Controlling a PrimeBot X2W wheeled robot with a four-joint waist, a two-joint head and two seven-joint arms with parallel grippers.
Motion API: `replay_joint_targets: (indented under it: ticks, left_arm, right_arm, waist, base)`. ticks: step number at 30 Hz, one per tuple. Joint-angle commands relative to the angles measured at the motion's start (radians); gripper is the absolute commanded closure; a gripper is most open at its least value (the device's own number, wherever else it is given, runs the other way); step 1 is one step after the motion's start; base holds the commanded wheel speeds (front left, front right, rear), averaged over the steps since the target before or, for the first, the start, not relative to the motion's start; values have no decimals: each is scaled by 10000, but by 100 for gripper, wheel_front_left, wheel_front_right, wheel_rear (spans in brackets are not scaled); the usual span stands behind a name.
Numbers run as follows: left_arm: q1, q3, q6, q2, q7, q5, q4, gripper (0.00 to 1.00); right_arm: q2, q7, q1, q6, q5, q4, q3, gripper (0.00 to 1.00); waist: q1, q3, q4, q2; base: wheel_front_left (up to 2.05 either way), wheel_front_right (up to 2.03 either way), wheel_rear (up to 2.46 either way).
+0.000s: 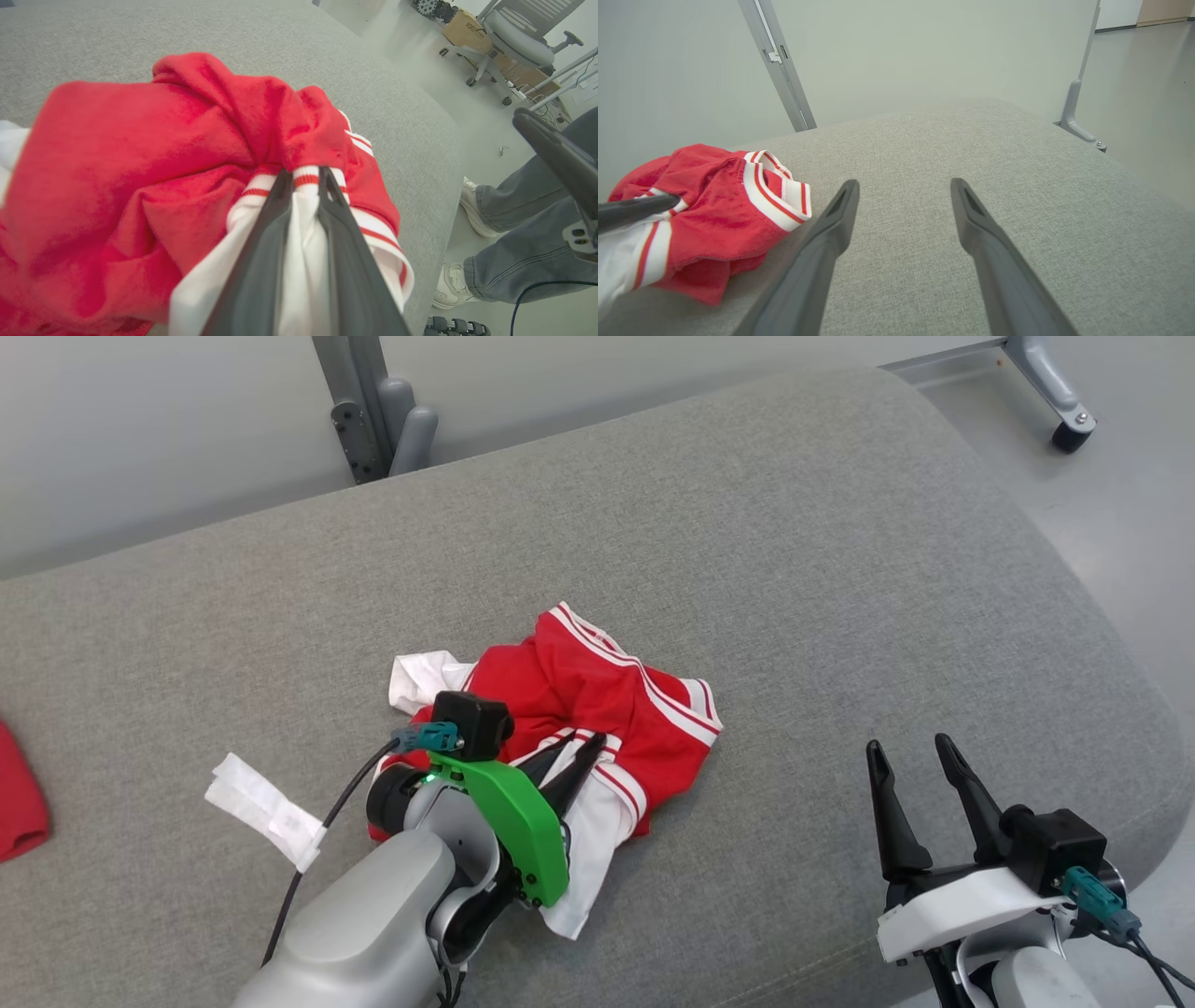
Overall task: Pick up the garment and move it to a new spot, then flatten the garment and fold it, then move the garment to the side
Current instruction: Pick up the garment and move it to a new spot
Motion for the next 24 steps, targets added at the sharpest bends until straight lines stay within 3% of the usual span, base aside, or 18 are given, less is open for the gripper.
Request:
replay_joint_targets:
  ticks: [1,2,3,7,11,15,21,24]
  left_arm:
    - [-203,23,-26,21,-95,106,114,75]
    - [-234,1,-68,-77,-194,84,280,52]
    - [-286,-52,-82,-162,-248,88,399,0]
    - [-566,-172,-109,-224,-563,265,346,0]
    - [-313,-108,178,-57,-617,238,-496,0]
    - [241,169,977,631,-1173,517,-1972,0]
    - [1793,990,2524,2037,-2109,770,-3984,0]
    - [2634,1487,2947,2636,-2326,818,-4489,0]
  right_arm:
    - [-11,-32,-27,-3,41,-30,27,0]
    - [-14,-32,-54,-3,30,-57,10,0]
    - [-17,-32,-72,-3,1,-80,-23,0]
    - [-15,-32,-70,-3,-207,-180,-149,0]
    - [-17,-32,-5,-3,-413,-341,-278,0]
    - [-18,-32,72,-3,-685,-646,-415,0]
    - [-15,-32,387,-3,-1031,-1414,-657,0]
    - [-17,-32,559,-3,-1292,-1739,-725,0]
  waist:
    - [0,86,-8,-1]
    - [0,94,52,-1]
    - [0,100,134,-1]
    - [0,49,563,-1]
    - [0,-135,1049,-1]
    - [0,-440,1581,-1]
    - [0,-989,2435,-1]
    - [0,-1194,2863,-1]
  base:
    - [0,0,0]
    - [0,0,0]
    - [0,0,0]
    - [0,0,0]
    - [0,0,0]
    - [0,0,0]
    - [0,0,0]
    - [0,0,0]
